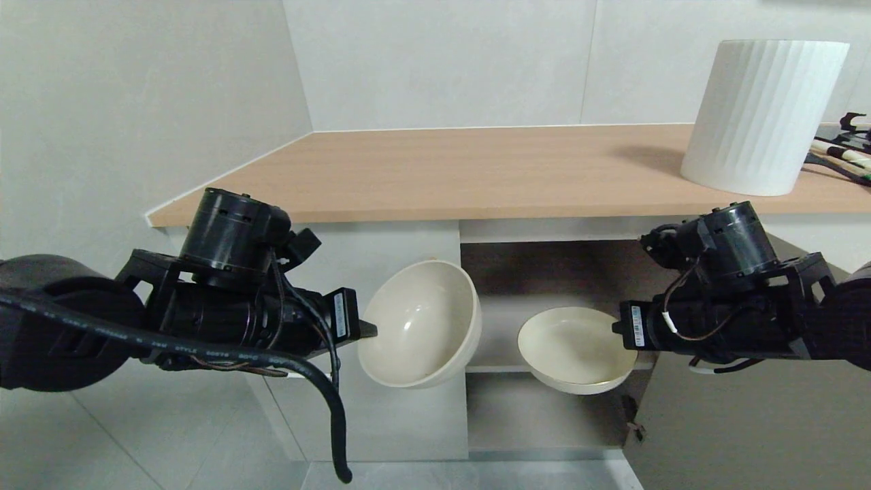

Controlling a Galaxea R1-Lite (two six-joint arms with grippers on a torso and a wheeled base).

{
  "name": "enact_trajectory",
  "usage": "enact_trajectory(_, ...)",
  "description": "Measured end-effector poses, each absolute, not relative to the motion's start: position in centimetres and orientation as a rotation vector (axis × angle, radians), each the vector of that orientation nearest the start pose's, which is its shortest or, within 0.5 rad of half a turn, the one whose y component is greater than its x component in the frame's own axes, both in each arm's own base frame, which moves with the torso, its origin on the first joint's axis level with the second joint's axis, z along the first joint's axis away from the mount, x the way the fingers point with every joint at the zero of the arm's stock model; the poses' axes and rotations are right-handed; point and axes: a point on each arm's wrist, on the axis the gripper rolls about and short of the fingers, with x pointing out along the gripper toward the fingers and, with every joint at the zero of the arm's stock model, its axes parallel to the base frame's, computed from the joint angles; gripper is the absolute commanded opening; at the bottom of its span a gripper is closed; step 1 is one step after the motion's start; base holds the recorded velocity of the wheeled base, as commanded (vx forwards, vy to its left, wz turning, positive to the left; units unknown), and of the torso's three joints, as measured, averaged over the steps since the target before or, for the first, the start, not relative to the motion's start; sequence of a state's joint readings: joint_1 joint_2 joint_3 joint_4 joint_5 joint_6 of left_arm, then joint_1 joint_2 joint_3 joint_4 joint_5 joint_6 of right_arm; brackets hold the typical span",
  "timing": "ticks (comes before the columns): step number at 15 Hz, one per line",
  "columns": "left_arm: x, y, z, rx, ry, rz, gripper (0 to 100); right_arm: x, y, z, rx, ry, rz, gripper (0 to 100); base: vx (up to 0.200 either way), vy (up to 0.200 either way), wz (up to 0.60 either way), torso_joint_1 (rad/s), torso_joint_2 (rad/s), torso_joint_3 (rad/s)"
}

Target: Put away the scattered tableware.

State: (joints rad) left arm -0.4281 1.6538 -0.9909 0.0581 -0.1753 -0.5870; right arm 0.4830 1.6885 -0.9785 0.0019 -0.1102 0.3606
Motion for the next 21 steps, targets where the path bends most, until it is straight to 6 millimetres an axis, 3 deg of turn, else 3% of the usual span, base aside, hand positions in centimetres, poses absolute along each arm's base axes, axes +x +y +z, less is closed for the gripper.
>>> enact_trajectory(6,25.9,-12.2,18.3,-0.449,0.870,-0.341,0,26.7,13.7,17.1,0.136,0.728,0.228,0,0.000,0.000,0.00,-0.010,0.05,0.032)
enact_trajectory(9,25.9,-12.2,18.2,-0.449,0.871,-0.340,0,27.9,14.4,15.9,0.140,0.721,0.227,0,0.000,0.000,0.00,0.000,0.00,0.000)
enact_trajectory(12,26.0,-12.3,18.1,-0.448,0.876,-0.339,0,30.3,15.5,13.3,0.153,0.710,0.208,0,0.000,0.000,0.00,0.000,0.00,0.000)
enact_trajectory(15,26.1,-12.3,18.0,-0.447,0.880,-0.338,0,33.2,16.4,9.3,0.181,0.667,0.128,0,0.000,0.000,0.00,0.000,0.00,0.000)
enact_trajectory(18,26.2,-12.5,17.7,-0.443,0.891,-0.339,0,36.1,16.1,5.2,0.188,0.661,0.038,0,0.000,0.000,0.00,0.000,0.00,0.000)
enact_trajectory(21,26.3,-12.6,17.5,-0.440,0.897,-0.338,0,38.2,15.3,2.5,0.217,0.673,-0.038,0,0.000,0.000,0.00,0.000,0.00,0.000)
